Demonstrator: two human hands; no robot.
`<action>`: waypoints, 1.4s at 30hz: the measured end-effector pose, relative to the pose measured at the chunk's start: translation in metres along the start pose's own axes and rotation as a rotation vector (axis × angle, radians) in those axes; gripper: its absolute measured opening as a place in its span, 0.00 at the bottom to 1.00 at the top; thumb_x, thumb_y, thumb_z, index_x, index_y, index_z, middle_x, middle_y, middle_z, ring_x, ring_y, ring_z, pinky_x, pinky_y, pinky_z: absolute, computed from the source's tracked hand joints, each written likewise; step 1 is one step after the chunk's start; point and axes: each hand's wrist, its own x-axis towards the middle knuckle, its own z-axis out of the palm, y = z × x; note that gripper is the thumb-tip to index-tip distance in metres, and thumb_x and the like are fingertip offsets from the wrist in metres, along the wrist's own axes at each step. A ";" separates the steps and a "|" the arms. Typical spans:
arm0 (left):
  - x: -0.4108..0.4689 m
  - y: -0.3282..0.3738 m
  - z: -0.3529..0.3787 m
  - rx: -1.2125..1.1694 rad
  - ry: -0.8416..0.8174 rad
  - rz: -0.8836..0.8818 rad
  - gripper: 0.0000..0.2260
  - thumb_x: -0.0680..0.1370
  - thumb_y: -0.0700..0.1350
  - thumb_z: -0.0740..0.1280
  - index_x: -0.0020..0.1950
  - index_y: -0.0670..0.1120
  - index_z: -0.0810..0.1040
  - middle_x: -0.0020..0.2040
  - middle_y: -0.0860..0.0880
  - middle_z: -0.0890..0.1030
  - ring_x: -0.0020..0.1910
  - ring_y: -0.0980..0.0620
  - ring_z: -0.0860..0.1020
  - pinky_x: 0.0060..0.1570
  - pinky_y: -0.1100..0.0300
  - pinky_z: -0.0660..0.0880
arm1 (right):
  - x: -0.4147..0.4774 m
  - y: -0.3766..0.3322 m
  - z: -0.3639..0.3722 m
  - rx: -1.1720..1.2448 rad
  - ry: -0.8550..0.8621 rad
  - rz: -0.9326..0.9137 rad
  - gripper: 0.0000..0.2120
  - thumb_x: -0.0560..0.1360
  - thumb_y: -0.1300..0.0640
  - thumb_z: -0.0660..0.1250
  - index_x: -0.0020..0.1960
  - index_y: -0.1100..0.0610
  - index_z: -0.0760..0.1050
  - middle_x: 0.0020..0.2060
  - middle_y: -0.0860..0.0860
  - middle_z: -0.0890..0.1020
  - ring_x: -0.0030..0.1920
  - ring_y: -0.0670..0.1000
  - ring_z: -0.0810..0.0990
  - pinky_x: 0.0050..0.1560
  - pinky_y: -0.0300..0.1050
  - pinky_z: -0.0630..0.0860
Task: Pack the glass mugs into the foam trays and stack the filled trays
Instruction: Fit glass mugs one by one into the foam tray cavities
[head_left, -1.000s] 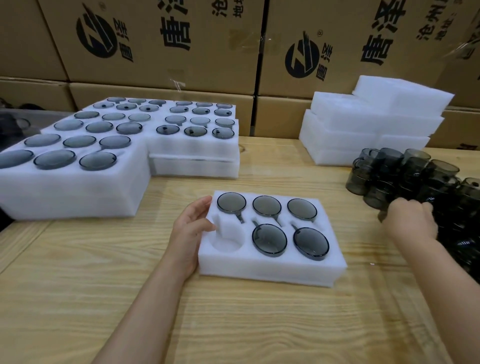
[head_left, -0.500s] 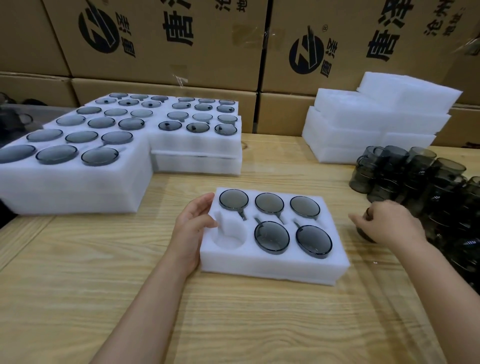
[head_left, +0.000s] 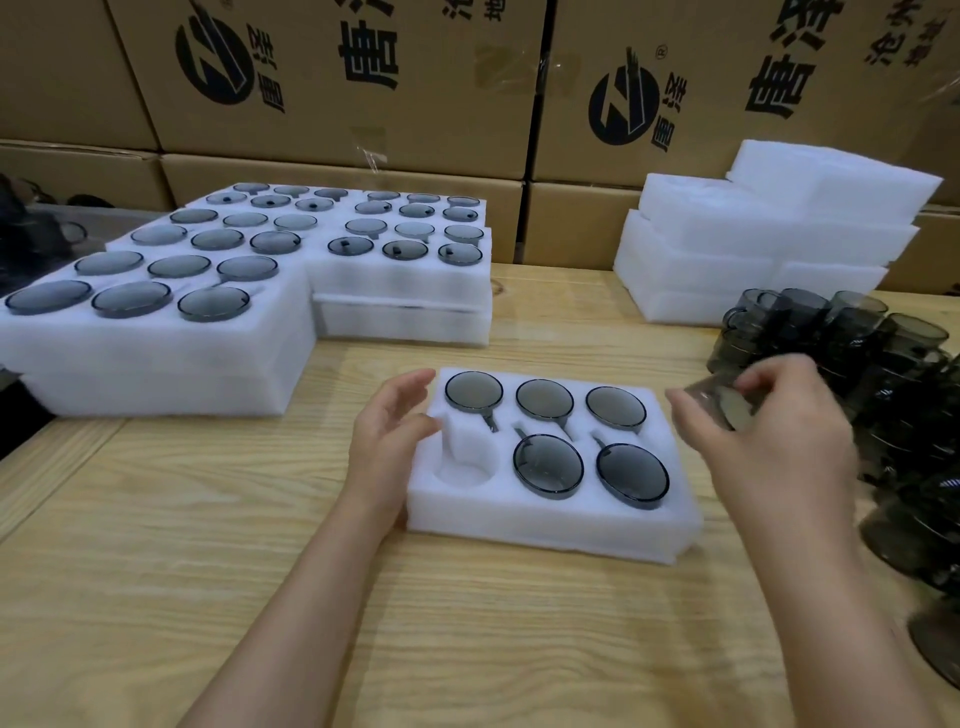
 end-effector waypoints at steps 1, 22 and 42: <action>-0.003 0.004 -0.001 0.067 0.015 0.097 0.19 0.64 0.40 0.66 0.54 0.49 0.77 0.55 0.50 0.80 0.58 0.50 0.76 0.58 0.57 0.72 | -0.005 -0.015 0.001 0.064 0.006 -0.030 0.21 0.65 0.49 0.76 0.47 0.56 0.67 0.42 0.52 0.74 0.45 0.58 0.72 0.42 0.46 0.63; -0.027 0.037 0.015 0.118 -0.437 0.227 0.22 0.70 0.41 0.72 0.62 0.46 0.73 0.59 0.42 0.77 0.50 0.51 0.80 0.49 0.60 0.76 | -0.041 -0.039 0.026 1.188 -0.781 0.263 0.10 0.76 0.63 0.64 0.56 0.59 0.75 0.48 0.52 0.82 0.37 0.52 0.78 0.38 0.43 0.75; -0.020 0.034 0.004 0.148 -0.341 0.181 0.07 0.74 0.45 0.67 0.52 0.47 0.79 0.44 0.55 0.85 0.43 0.58 0.81 0.46 0.67 0.75 | -0.063 -0.052 0.043 0.885 -0.710 0.081 0.28 0.59 0.43 0.74 0.56 0.35 0.67 0.54 0.38 0.78 0.42 0.46 0.78 0.50 0.44 0.76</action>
